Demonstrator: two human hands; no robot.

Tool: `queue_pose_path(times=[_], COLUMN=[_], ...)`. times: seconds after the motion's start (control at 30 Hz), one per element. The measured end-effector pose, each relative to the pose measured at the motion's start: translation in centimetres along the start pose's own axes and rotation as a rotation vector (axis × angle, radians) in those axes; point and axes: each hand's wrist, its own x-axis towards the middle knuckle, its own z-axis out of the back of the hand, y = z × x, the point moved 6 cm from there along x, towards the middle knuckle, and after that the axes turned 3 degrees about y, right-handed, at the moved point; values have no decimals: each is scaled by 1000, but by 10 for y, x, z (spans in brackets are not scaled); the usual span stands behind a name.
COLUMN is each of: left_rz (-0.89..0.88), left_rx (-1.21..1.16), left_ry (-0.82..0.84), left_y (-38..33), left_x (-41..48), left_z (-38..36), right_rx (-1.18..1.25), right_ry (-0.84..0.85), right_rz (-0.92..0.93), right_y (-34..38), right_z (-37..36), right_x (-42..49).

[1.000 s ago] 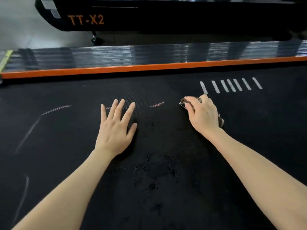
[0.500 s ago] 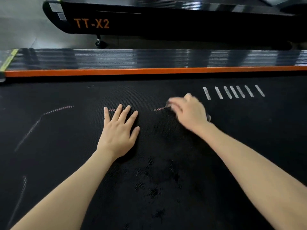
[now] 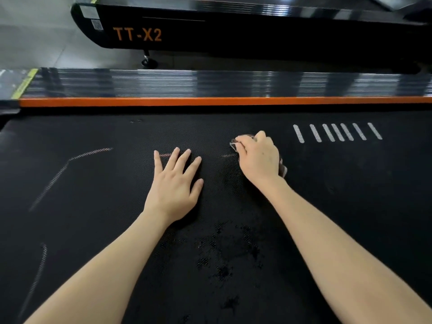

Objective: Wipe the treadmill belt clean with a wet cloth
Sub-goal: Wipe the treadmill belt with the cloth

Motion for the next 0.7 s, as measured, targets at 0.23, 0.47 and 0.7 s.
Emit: queue_pose_path(times=[0.23, 0.47, 0.7], left_rz=[1, -4, -3], left_rx=[8, -1, -16], left_ry=[-7, -5, -2], left_y=[1, 0, 2], left_x=[-1, 0, 0], left_z=[0, -2, -2], right_rx=[77, 6, 298], right_ry=[33, 19, 105], right_rz=[383, 63, 106], right_y=[37, 21, 24], right_z=[5, 1, 42], right_x=[-53, -23, -92])
